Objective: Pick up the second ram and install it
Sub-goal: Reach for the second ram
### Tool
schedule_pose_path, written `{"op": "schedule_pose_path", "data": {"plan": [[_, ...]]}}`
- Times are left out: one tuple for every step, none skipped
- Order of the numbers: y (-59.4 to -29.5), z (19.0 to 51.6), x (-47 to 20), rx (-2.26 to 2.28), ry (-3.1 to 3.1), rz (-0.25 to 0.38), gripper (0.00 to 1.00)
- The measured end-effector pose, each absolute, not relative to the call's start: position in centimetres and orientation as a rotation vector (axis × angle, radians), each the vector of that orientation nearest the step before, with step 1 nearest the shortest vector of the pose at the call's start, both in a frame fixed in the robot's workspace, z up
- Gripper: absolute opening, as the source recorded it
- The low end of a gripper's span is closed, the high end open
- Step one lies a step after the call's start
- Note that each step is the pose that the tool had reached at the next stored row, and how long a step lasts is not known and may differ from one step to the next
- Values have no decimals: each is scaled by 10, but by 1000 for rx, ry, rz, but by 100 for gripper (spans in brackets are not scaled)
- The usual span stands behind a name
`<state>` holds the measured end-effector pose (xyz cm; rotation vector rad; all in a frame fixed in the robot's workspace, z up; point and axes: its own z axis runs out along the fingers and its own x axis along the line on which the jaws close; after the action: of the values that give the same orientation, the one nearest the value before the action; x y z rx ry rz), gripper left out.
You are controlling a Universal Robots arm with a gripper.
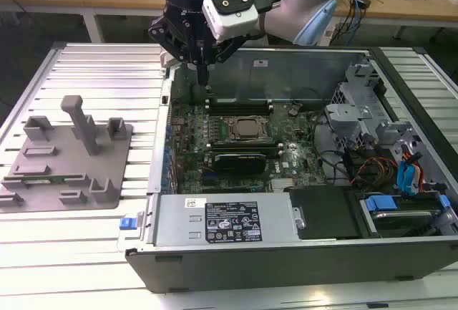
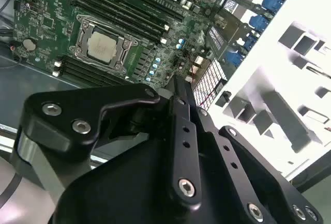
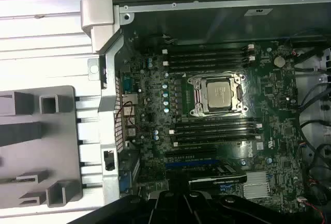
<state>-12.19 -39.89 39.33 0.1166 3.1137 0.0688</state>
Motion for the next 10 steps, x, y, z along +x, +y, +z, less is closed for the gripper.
{"op": "schedule_pose_path", "data": {"plan": [[-399, 393, -122, 117, 3114, 69, 8], [-399, 393, -122, 117, 3114, 69, 8], [-399, 393, -122, 117, 3114, 69, 8], [-399, 393, -122, 117, 3114, 69, 8], [-399, 393, -122, 117, 3114, 69, 8], [-399, 393, -122, 117, 3114, 69, 8], [-399, 393, -122, 117, 3114, 69, 8], [-399, 393, -122, 117, 3114, 69, 8], [-399, 393, -122, 117, 3114, 69, 8], [-399, 393, -122, 117, 3114, 69, 8]]}}
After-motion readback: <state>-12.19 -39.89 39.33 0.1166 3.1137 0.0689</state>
